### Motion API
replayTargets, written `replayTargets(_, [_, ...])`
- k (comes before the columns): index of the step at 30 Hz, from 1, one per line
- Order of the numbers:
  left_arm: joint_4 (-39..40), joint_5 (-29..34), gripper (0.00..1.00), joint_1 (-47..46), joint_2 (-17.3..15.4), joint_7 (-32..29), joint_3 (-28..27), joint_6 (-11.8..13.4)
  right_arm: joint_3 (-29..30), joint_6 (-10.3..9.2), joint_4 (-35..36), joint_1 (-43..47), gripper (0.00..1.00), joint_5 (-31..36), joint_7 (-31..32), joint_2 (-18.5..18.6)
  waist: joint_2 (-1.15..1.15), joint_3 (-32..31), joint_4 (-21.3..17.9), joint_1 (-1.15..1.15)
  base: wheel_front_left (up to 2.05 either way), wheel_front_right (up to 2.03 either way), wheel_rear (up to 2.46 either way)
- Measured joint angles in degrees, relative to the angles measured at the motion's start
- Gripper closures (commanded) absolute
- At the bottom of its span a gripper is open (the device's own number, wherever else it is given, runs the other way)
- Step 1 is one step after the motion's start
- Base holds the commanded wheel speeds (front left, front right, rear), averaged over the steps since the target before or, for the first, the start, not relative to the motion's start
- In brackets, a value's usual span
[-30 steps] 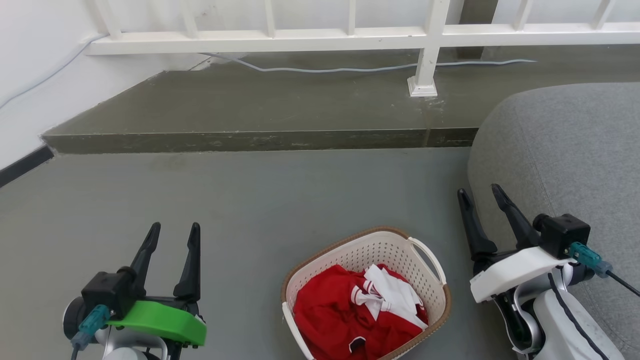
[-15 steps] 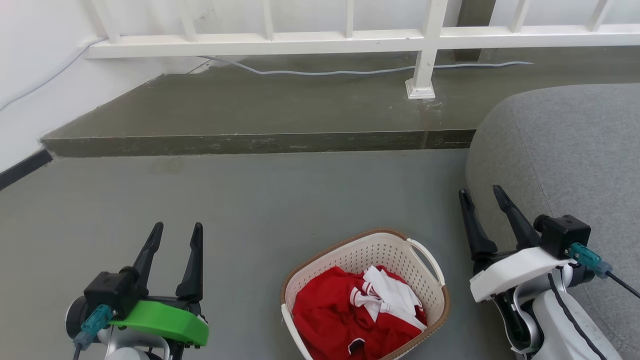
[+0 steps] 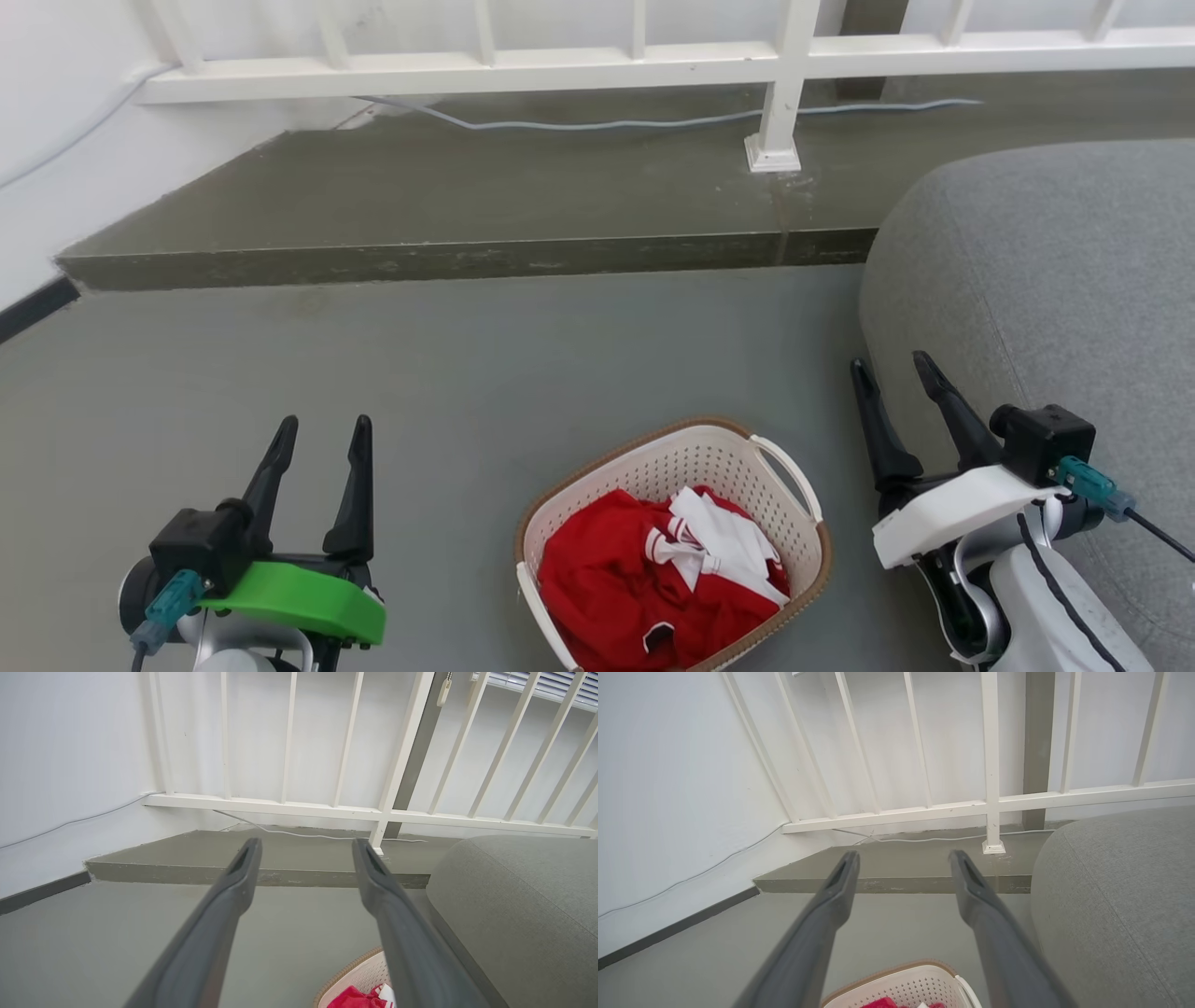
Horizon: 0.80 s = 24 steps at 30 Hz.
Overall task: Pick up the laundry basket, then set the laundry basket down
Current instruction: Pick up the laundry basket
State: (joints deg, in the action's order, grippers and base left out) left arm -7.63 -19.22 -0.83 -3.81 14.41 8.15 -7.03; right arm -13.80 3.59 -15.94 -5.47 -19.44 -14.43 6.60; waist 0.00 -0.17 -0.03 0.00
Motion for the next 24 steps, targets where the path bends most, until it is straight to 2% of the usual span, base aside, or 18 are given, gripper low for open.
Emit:
replayTargets(12, [-2.70, -2.08, 0.00, -0.04, 0.58, 0.01, 0.36, -0.02, 1.86, 0.01, 0.48, -0.35, 0.00, 0.88, 0.01, 0.14, 0.00, 4.58, -1.78, 0.00, 0.00, 0.00, 0.00])
replayTargets(24, [-12.88, -9.59, 0.00, -6.02, 0.83, -1.52, 6.23, -0.09, 2.34, 0.45, 2.63, -4.98, 0.00, 1.44, 0.00, -0.48, 0.00, 13.66, -3.96, 0.00, 0.00, 0.00, 0.00])
